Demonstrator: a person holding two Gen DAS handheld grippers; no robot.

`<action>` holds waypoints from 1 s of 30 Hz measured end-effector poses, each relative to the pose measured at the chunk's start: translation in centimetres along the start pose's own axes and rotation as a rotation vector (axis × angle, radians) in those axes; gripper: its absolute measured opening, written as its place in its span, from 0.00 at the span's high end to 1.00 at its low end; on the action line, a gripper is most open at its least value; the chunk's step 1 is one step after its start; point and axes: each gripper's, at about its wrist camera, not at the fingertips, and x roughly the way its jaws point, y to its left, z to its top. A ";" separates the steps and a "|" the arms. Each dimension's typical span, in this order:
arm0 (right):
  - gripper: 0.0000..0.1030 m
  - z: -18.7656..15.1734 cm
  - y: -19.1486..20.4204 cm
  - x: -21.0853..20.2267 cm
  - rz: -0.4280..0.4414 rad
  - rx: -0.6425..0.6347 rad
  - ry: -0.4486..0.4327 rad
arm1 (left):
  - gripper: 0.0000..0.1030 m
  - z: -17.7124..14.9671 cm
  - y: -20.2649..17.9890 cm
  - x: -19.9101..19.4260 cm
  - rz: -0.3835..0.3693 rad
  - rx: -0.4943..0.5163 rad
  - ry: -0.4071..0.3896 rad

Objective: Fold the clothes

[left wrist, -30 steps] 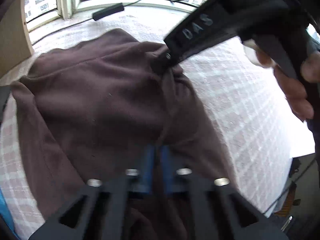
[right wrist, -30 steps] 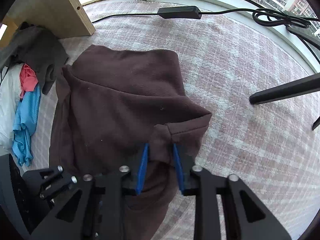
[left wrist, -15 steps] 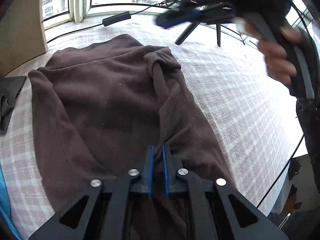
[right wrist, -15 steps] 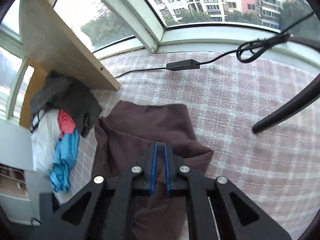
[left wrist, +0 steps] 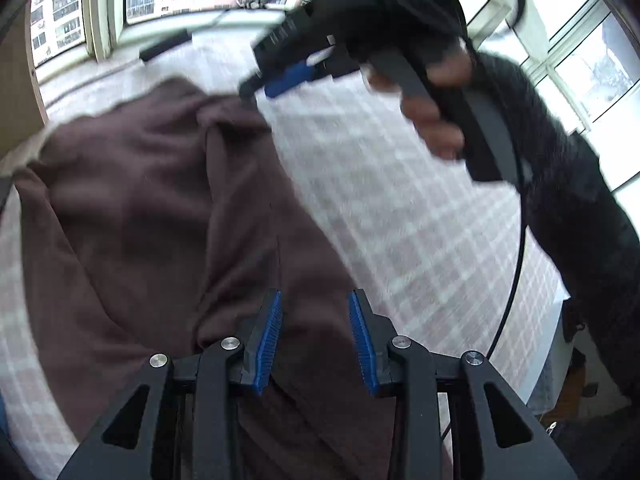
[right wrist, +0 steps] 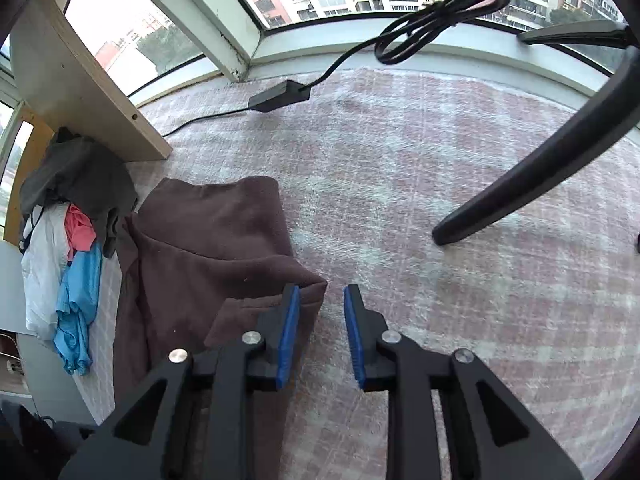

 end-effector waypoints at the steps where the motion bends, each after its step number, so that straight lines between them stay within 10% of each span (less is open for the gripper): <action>1: 0.66 0.0 0.0 0.3 0.002 -0.005 0.001 | 0.68 -0.3 -0.2 0.2 0.007 0.011 0.004; 5: 0.66 -0.1 0.2 1.1 0.075 -0.011 0.013 | 0.68 -0.7 -0.1 0.6 0.027 0.018 0.015; 7: 0.93 -0.5 0.7 1.3 0.108 -0.027 0.027 | 0.68 -0.9 0.0 1.3 0.043 0.023 0.036; 15: 0.96 1.8 1.3 0.2 0.013 -0.008 -0.052 | 0.56 -2.6 -2.5 1.9 0.126 0.182 -0.001; 20: 0.95 0.9 0.9 -1.1 0.014 0.022 -0.066 | 0.62 -1.3 -1.1 0.0 0.054 0.116 0.030; 30: 0.76 -14.0 0.4 -8.2 0.078 -0.019 -0.079 | 0.55 12.5 3.6 -4.3 0.145 0.108 -0.038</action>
